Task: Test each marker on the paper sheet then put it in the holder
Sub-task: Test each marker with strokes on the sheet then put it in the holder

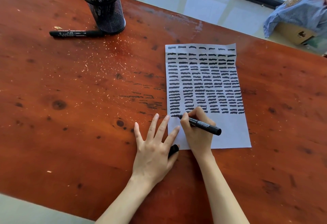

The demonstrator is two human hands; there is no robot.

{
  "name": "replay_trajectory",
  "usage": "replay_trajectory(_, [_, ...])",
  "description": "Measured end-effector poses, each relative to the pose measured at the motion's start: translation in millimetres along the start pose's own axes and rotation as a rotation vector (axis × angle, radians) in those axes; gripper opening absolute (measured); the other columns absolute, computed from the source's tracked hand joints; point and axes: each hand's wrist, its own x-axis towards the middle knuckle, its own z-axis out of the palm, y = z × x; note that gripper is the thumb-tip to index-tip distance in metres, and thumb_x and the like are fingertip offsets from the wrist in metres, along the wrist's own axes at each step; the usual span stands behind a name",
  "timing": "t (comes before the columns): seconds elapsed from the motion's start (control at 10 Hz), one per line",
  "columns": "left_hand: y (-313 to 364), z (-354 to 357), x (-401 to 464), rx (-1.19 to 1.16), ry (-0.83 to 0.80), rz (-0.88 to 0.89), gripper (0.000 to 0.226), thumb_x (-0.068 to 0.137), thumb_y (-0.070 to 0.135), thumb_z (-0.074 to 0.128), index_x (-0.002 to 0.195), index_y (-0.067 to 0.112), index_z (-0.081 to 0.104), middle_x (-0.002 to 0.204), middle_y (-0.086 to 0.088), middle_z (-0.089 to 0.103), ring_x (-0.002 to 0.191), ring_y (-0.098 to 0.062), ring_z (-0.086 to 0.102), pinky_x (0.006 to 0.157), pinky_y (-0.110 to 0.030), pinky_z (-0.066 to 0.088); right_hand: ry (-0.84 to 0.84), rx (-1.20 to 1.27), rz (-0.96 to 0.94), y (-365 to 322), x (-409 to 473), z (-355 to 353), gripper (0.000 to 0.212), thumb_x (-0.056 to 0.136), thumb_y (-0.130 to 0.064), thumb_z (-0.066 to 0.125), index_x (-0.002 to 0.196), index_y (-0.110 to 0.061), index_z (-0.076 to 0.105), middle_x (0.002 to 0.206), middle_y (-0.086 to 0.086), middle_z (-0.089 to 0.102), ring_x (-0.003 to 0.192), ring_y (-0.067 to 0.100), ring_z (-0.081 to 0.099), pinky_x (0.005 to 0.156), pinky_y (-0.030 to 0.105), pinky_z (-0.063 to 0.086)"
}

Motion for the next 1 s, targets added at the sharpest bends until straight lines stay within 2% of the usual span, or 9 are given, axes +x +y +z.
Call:
replay_trajectory(0.1, [0.3,0.3,0.0,-0.006,0.001,-0.002,0.047,0.085,0.043,0.042,0.131,0.032,0.045,0.147,-0.004,0.037,0.140,-0.027,0.024,0.101,-0.069,0.015,-0.003,0.007,0.005,-0.3,-0.5,0.0,0.026,0.081,-0.021,0.052,0.060,-0.007,0.044,0.049,-0.003,0.044,0.047,0.011,0.044,0.044,0.016,0.033])
replay_trajectory(0.3, [0.0,0.3,-0.3,-0.004,0.002,-0.002,0.047,0.085,0.043,0.041,0.130,0.032,0.045,0.147,-0.005,0.037,0.139,-0.027,0.024,0.101,-0.070,0.016,0.007,0.021,0.005,-0.9,-0.4,0.7,0.022,0.081,-0.020,0.051,0.063,-0.015,0.040,0.050,-0.012,0.038,0.045,0.005,0.040,0.045,0.016,0.032])
replay_trajectory(0.4, [0.0,0.1,-0.3,-0.002,0.002,-0.002,0.047,0.085,0.043,0.041,0.130,0.032,0.045,0.147,-0.004,0.036,0.140,-0.027,0.024,0.101,-0.070,0.015,0.016,0.022,0.003,-1.5,-0.1,1.4,0.023,0.081,-0.019,0.051,0.062,-0.012,0.042,0.050,-0.005,0.041,0.047,0.015,0.043,0.044,0.018,0.033])
replay_trajectory(0.5, [0.2,0.4,0.1,-0.003,0.003,0.000,0.047,0.085,0.043,0.041,0.130,0.032,0.045,0.147,-0.004,0.036,0.140,-0.027,0.024,0.101,-0.070,0.015,0.018,0.034,-0.007,-1.9,-0.5,1.5,0.021,0.082,-0.018,0.050,0.064,-0.016,0.039,0.051,-0.005,0.040,0.046,0.013,0.040,0.044,0.019,0.032])
replay_trajectory(0.7, [0.2,0.4,0.1,-0.003,0.004,-0.002,0.046,0.086,0.043,0.041,0.130,0.032,0.045,0.147,-0.004,0.036,0.140,-0.027,0.024,0.101,-0.070,0.015,0.009,0.031,-0.012,-0.8,-1.6,1.7,0.022,0.083,-0.017,0.049,0.064,-0.011,0.041,0.052,-0.003,0.041,0.047,0.011,0.040,0.046,0.012,0.031])
replay_trajectory(0.8, [-0.1,0.6,-0.3,0.001,0.004,-0.001,0.046,0.086,0.044,0.041,0.130,0.032,0.044,0.148,-0.004,0.035,0.140,-0.027,0.023,0.102,-0.069,0.014,0.006,0.037,0.002,0.0,-2.2,2.3,0.020,0.083,-0.018,0.049,0.066,-0.014,0.041,0.052,-0.004,0.040,0.047,0.002,0.039,0.047,0.010,0.030])
replay_trajectory(0.9, [-0.4,0.5,-0.3,0.002,0.008,-0.001,0.046,0.086,0.044,0.040,0.130,0.032,0.044,0.147,-0.004,0.036,0.140,-0.026,0.023,0.102,-0.069,0.014,0.005,0.031,0.004,0.1,-2.0,2.8,0.020,0.083,-0.018,0.048,0.065,-0.010,0.043,0.053,-0.006,0.041,0.047,0.000,0.040,0.047,0.007,0.030])
replay_trajectory(1.0, [-0.1,0.8,-0.6,0.004,0.013,0.002,0.046,0.086,0.044,0.040,0.130,0.032,0.045,0.147,-0.004,0.036,0.140,-0.027,0.023,0.102,-0.068,0.013,0.003,0.042,0.018,-1.2,-1.8,2.6,0.017,0.082,-0.018,0.046,0.066,-0.013,0.042,0.054,-0.013,0.036,0.048,-0.002,0.040,0.047,0.008,0.030])
